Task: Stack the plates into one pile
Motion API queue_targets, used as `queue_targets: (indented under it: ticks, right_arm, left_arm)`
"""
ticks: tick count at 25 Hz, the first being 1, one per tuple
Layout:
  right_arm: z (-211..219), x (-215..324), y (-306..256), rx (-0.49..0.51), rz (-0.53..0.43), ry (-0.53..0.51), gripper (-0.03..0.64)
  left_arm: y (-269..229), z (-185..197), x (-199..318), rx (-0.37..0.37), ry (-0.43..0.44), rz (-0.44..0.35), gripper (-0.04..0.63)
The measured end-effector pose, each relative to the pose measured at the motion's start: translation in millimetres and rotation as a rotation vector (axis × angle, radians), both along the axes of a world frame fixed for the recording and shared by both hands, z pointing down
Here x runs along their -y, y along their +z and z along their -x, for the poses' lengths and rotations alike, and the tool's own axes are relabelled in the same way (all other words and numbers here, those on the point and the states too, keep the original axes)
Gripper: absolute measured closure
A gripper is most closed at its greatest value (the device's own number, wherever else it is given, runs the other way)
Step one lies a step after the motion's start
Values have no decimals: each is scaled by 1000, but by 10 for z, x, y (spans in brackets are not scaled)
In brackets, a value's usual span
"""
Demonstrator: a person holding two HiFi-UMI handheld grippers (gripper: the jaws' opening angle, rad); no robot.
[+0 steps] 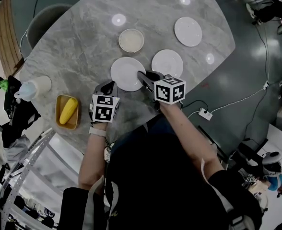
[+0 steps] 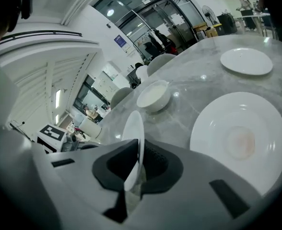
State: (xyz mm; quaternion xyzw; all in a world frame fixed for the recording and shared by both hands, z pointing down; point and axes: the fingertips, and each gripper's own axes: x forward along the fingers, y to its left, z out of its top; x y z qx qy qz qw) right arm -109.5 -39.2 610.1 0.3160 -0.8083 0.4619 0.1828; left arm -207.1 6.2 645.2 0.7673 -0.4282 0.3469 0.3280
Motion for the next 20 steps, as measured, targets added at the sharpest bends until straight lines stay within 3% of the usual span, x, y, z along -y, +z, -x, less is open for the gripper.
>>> queue_targets:
  ticks: [7,20]
  right_arm:
    - [-142,34,-128,26,-32,21,588]
    - [-925,75,-259,51,-27,125,588]
  left_arm:
    - [-117,-98,28,7,1,-25,588]
    - [-292,-777,71,13,57,-42,588]
